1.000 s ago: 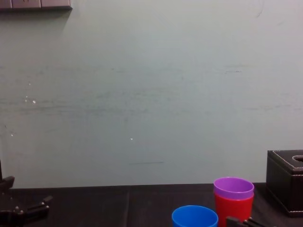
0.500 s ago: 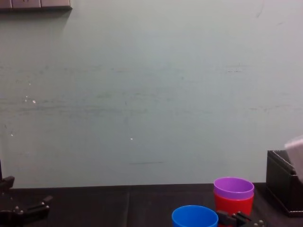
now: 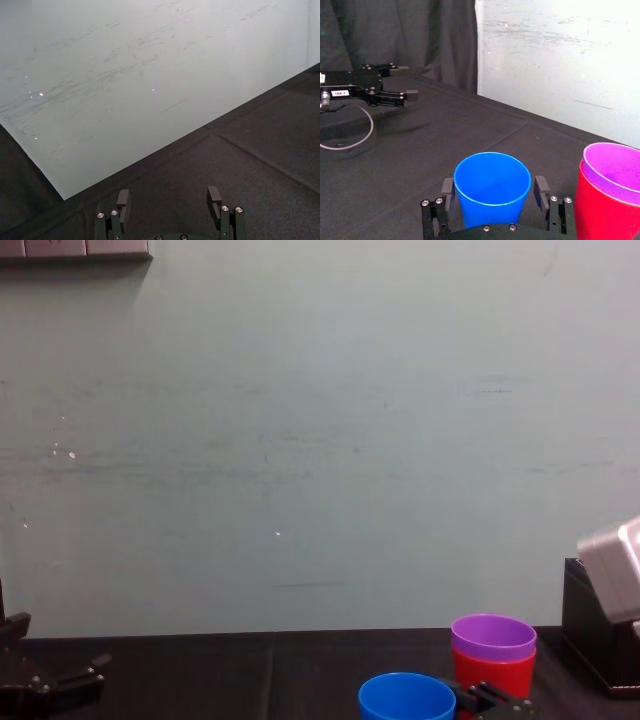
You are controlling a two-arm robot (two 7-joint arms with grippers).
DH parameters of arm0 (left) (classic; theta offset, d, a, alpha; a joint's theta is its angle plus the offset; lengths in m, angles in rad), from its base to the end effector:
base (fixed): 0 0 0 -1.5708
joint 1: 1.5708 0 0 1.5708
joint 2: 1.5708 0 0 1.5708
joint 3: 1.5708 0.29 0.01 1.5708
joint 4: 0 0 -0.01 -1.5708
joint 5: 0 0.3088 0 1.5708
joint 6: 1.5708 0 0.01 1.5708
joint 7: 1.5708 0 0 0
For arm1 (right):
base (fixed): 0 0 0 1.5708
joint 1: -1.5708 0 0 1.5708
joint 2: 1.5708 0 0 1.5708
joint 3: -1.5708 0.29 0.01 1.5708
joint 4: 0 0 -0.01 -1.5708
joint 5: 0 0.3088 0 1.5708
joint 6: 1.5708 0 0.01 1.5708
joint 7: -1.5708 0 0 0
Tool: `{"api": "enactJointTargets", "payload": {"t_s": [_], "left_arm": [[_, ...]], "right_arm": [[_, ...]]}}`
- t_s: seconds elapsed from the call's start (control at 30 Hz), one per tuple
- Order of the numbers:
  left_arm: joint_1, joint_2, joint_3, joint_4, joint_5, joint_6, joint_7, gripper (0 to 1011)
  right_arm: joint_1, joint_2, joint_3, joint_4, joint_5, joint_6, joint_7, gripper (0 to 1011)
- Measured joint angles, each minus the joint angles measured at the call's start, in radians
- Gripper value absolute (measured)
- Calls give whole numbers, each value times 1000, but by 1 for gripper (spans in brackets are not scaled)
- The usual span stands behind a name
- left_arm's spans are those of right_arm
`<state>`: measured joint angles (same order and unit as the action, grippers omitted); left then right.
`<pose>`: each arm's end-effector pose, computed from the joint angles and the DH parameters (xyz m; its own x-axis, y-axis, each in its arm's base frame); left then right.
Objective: Stack the three plastic cups sequentially using one hand.
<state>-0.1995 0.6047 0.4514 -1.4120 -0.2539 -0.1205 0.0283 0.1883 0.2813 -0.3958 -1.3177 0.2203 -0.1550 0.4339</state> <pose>0.3581 0.0827 -0.3023 0.2923 0.8803 0.3738 -0.9553 0.2873 0.0703 0.3612 0.0120 -0.3353 0.6810 -0.7261 0.0947 0.7320 0.6783 -0.0634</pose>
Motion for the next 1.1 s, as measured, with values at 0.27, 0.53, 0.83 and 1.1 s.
{"api": "enactJointTargets", "payload": {"t_s": [0.27, 0.53, 0.83, 1.1], "left_arm": [[0, 0, 0, 0, 0, 0, 0, 1005], [0, 0, 0, 0, 0, 0, 0, 1005], [0, 0, 0, 0, 0, 0, 0, 1005], [0, 0, 0, 0, 0, 0, 0, 1005]], "right_arm": [[2, -6, -8, -1, 5, -4, 6, 1002], [7, -13, -11, 10, 1, -19, 1, 1002], [9, -20, -10, 24, 0, -27, -4, 1000], [10, -21, -9, 26, 0, -30, -3, 1000]]}}
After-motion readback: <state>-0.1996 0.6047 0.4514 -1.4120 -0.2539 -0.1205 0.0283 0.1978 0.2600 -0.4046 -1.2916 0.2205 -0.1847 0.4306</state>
